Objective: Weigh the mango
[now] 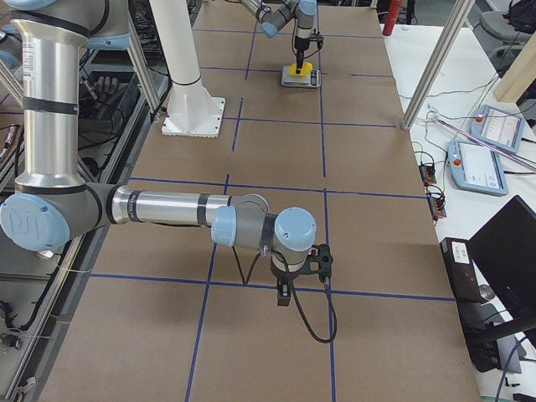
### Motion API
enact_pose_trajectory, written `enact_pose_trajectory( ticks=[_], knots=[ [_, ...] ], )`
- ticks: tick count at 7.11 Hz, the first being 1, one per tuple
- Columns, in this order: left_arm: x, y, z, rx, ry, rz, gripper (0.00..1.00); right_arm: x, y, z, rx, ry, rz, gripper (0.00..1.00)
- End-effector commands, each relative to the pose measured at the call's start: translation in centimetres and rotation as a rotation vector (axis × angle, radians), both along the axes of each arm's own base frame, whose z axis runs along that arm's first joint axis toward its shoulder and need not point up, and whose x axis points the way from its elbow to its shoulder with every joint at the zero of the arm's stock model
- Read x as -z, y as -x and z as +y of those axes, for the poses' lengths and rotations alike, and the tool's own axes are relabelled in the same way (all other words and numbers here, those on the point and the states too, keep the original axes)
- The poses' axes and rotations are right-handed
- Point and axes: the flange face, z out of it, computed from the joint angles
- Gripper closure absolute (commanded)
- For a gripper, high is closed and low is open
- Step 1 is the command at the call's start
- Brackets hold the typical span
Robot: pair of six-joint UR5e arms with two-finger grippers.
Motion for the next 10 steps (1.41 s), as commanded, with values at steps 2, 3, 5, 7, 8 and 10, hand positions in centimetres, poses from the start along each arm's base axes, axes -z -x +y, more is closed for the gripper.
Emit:
enact_pose_trajectory(
  ticks=[2,3,5,7,8,10],
  knots=[
    [3.1,7.1,-2.3,0.075,-0.062,0.016,0.0,0.0,0.0,0.0,0.0,0.001,0.0,0.0],
    [4.6,11.7,-2.8,0.065,-0.093,-0.031,0.0,0.0,0.0,0.0,0.0,0.001,0.0,0.0],
    [2.7,22.4,-5.7,-0.013,-0.198,-0.13,0.0,0.0,0.0,0.0,0.0,0.001,0.0,0.0],
    [-6.3,32.3,-5.6,-0.14,-0.288,-0.192,0.0,0.0,0.0,0.0,0.0,0.001,0.0,0.0],
    [-12.6,37.1,-4.8,-0.196,-0.274,-0.164,0.0,0.0,0.0,0.0,0.0,0.001,0.0,0.0],
    [-20.4,42.3,-3.0,-0.209,-0.248,-0.134,0.0,-0.1,0.0,0.1,0.0,0.003,0.0,0.0]
  ],
)
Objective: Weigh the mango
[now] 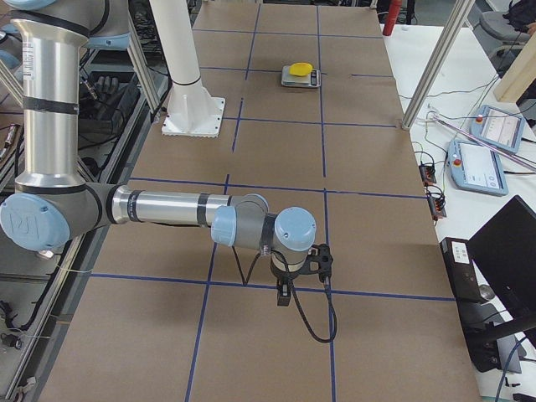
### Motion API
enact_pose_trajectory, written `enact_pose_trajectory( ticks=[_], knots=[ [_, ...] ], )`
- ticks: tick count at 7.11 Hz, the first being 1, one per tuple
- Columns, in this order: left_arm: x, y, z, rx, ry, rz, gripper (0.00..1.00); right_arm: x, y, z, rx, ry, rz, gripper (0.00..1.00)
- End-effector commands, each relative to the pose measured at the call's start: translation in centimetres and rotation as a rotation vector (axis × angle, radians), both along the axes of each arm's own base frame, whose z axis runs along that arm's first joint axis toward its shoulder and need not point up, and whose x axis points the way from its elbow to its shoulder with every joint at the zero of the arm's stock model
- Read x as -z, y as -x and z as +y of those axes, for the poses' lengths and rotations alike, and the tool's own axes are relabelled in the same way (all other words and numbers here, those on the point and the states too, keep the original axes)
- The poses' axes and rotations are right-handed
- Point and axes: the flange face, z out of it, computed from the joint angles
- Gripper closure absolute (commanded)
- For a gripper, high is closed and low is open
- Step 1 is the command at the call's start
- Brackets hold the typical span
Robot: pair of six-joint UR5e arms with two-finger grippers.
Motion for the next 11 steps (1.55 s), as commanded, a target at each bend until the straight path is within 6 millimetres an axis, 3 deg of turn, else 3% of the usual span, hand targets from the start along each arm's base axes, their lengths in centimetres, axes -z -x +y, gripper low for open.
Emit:
enact_pose_trajectory(
  ticks=[1,3,4,5,8,11],
  knots=[
    [-7.6,4.1,3.7,-0.007,-0.004,0.017,0.0,0.0,0.0,0.0,0.0,-0.001,0.0,0.0],
    [-10.8,5.6,4.8,0.025,0.032,0.027,0.0,0.0,0.0,0.0,0.0,-0.001,0.0,0.0],
    [-12.3,5.5,5.2,0.03,0.072,0.077,0.0,0.0,0.0,0.0,0.0,-0.001,0.0,0.0],
    [-13.1,6.4,5.4,0.061,0.1,0.094,0.0,0.0,0.0,0.0,0.0,0.001,0.0,0.0],
    [-12.8,8.0,5.6,0.208,0.2,0.095,0.0,0.0,0.0,0.0,0.0,-0.001,0.0,0.0],
    [-12.4,8.1,5.3,0.282,0.244,0.091,0.0,0.1,0.0,-0.1,0.0,-0.002,0.0,0.0]
  ],
)
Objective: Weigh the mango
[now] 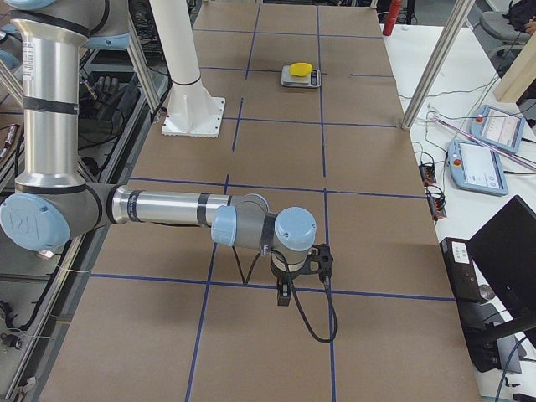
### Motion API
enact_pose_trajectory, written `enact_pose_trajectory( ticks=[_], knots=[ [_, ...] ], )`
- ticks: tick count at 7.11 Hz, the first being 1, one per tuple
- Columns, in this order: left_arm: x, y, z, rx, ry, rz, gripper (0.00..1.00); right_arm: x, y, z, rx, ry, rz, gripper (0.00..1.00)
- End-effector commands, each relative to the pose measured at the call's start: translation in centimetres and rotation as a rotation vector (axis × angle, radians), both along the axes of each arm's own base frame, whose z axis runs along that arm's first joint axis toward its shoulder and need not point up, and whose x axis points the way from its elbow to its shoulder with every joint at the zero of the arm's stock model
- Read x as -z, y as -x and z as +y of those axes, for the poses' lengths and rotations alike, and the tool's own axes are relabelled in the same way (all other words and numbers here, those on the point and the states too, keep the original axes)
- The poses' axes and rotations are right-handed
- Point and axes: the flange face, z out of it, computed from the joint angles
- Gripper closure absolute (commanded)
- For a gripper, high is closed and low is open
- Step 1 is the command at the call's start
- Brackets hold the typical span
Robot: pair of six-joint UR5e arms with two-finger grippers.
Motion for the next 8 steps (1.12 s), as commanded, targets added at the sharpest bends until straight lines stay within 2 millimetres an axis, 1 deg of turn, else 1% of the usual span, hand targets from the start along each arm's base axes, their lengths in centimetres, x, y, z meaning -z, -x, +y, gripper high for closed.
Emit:
enact_pose_trajectory(
  ticks=[1,4,8],
  knots=[
    [0.15,0.07,-0.16,0.022,-0.013,-0.004,0.0,0.0,0.0,0.0,0.0,0.0,0.0,0.0],
    [-0.19,0.09,-0.22,0.02,-0.032,-0.008,0.0,0.0,0.0,0.0,0.0,0.0,0.0,0.0],
    [-0.03,0.09,-0.3,0.02,-0.035,-0.008,0.0,0.0,0.0,0.0,0.0,0.0,0.0,0.0]
  ],
)
